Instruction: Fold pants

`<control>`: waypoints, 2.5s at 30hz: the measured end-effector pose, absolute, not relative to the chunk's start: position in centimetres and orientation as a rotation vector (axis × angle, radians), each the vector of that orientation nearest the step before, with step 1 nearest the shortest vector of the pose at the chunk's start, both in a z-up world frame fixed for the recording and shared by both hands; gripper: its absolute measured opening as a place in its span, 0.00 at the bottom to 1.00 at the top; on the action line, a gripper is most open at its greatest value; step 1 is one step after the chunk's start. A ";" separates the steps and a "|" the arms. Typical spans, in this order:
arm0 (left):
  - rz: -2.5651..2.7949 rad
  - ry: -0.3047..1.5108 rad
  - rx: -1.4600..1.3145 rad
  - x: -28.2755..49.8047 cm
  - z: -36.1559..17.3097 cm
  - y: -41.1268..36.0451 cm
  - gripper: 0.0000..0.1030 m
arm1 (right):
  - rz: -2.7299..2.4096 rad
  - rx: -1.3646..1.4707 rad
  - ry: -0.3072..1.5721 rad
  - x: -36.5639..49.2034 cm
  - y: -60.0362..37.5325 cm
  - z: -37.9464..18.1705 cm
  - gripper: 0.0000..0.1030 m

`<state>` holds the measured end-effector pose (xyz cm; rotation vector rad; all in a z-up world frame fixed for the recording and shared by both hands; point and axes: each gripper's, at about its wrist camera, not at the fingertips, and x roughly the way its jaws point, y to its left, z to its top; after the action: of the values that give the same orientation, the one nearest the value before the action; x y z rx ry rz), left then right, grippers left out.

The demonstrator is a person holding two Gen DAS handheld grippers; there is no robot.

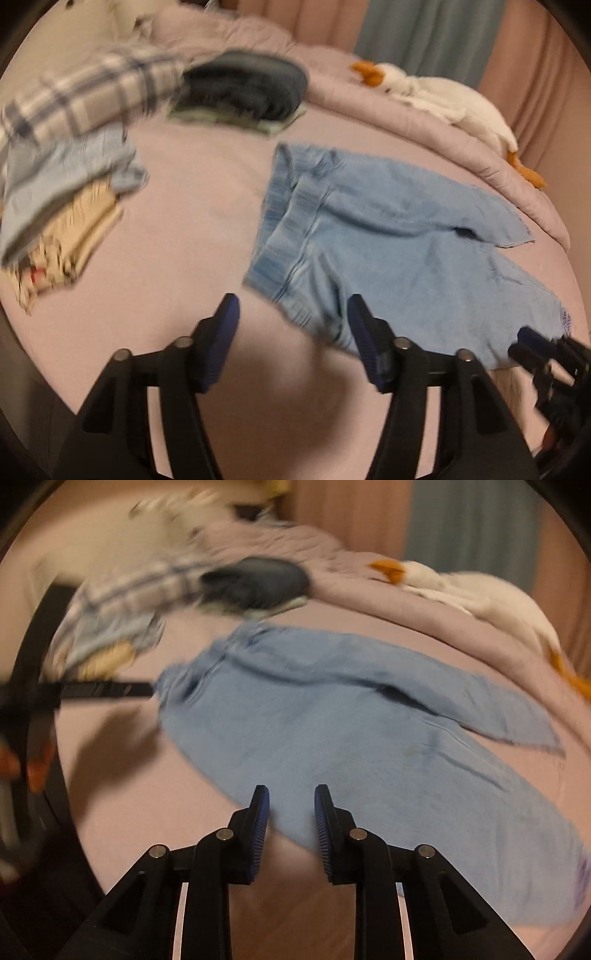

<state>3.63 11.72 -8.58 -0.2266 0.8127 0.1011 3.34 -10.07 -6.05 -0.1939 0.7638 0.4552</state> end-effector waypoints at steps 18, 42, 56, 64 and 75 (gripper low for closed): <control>-0.218 0.931 -0.023 7.1 -12.1 9.5 0.45 | 0.355 -0.145 1.049 4.7 -14.4 -9.9 0.25; -0.313 1.116 0.038 33.5 -13.1 17.2 0.68 | 0.519 -0.519 0.969 38.5 -9.3 -7.5 0.50; -0.315 1.103 0.114 32.7 -11.4 16.6 0.23 | 0.538 -0.795 1.035 35.6 -6.0 -9.8 0.06; -0.172 1.110 0.212 33.4 -13.4 15.6 0.32 | 0.415 -0.776 0.961 35.8 -5.3 -9.8 0.05; -0.087 0.971 0.321 30.9 -8.6 12.7 0.23 | 0.312 -0.807 0.817 33.2 -4.5 -6.9 0.06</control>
<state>30.87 12.71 -8.63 0.3209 0.9705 -0.0875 33.23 -4.55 -6.88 -0.8072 0.8169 0.3120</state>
